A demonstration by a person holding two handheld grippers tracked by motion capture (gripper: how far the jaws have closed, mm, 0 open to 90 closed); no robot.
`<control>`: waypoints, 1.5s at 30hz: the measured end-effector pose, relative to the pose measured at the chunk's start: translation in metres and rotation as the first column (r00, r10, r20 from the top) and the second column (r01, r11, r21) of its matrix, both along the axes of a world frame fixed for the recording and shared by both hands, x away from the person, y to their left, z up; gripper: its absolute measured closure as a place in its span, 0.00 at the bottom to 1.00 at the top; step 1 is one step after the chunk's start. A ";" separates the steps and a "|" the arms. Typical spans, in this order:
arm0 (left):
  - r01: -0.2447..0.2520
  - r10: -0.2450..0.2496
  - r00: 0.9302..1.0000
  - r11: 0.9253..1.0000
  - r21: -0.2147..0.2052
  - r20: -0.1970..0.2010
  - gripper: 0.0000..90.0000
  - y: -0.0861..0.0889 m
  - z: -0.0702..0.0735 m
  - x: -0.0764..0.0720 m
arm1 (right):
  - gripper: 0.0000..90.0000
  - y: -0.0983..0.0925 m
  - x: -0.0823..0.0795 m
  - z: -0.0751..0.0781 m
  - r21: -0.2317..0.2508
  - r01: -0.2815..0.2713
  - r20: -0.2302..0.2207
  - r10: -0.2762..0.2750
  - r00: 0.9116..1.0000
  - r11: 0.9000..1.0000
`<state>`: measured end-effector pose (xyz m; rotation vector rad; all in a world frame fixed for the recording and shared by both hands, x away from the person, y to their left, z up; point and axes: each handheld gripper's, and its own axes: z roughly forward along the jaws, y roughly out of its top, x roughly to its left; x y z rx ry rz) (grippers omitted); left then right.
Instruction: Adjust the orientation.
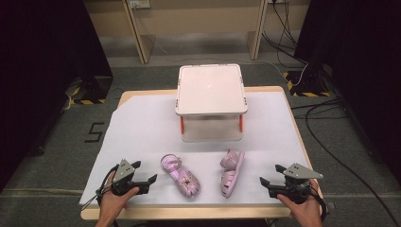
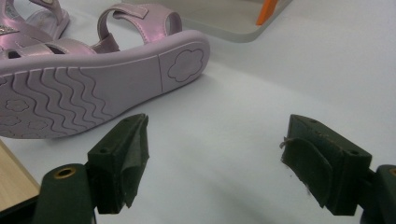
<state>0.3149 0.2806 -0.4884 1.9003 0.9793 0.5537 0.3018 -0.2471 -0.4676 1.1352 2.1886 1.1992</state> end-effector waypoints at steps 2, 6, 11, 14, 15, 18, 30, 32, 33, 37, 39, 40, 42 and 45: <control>0.002 -0.002 1.000 1.000 -0.004 0.001 0.16 -0.001 0.000 0.000 | 0.25 0.000 0.000 0.000 0.000 -0.004 0.003 0.004 1.000 1.000; 0.031 -0.030 0.999 1.000 -0.003 0.015 0.16 -0.006 0.003 -0.002 | 0.25 0.000 0.000 0.000 -0.003 -0.008 0.007 0.008 1.000 1.000; 0.066 -0.065 0.998 0.997 -0.028 0.028 0.17 -0.013 0.008 -0.004 | 0.26 0.000 0.001 -0.001 -0.006 -0.005 0.006 0.005 1.000 1.000; 0.088 -0.088 0.996 0.996 -0.019 0.035 0.19 -0.018 0.009 -0.004 | 0.26 0.000 0.001 -0.001 -0.011 -0.004 0.007 0.004 1.000 1.000; 0.101 -0.100 0.994 0.995 -0.019 0.039 0.21 -0.020 0.010 -0.003 | 0.26 0.000 0.001 0.000 -0.010 -0.001 0.005 0.001 1.000 1.000; 0.139 -0.138 0.989 0.990 -0.015 0.045 0.25 -0.028 0.012 0.000 | 0.27 -0.001 0.002 0.000 -0.006 0.003 0.008 -0.003 1.000 1.000; 0.244 -0.244 0.970 0.969 0.030 0.006 0.33 -0.038 0.021 0.019 | 0.27 -0.001 0.003 -0.001 -0.004 -0.004 0.004 0.004 1.000 1.000; 0.247 -0.247 0.969 0.969 0.028 0.007 0.34 -0.039 0.019 0.019 | 0.28 0.000 0.003 -0.001 -0.004 -0.004 0.001 0.004 1.000 1.000; 0.247 -0.247 0.969 0.969 0.028 0.007 0.34 -0.039 0.019 0.019 | 0.28 0.000 0.003 -0.001 -0.004 -0.004 0.001 0.004 1.000 1.000; 0.266 -0.270 0.962 0.962 0.065 0.051 0.37 -0.041 0.021 0.020 | 0.28 0.000 0.003 -0.002 -0.008 -0.009 -0.006 0.009 1.000 1.000; 0.272 -0.277 0.959 0.959 0.083 0.059 0.38 -0.042 0.023 0.020 | 0.28 0.000 0.003 -0.002 -0.007 -0.009 -0.004 0.009 1.000 1.000; 0.276 -0.282 0.957 0.957 0.086 0.065 0.38 -0.043 0.023 0.020 | 0.28 0.000 0.003 -0.002 -0.007 -0.009 -0.004 0.009 1.000 1.000; 0.294 -0.301 0.948 0.952 0.081 0.099 0.41 -0.045 0.026 0.018 | 0.28 0.000 0.003 -0.002 -0.007 -0.010 -0.005 0.009 1.000 1.000; 0.303 -0.311 0.947 0.948 0.098 0.082 0.44 -0.048 0.030 0.018 | 0.28 0.000 0.003 -0.002 -0.006 -0.011 -0.006 0.011 1.000 1.000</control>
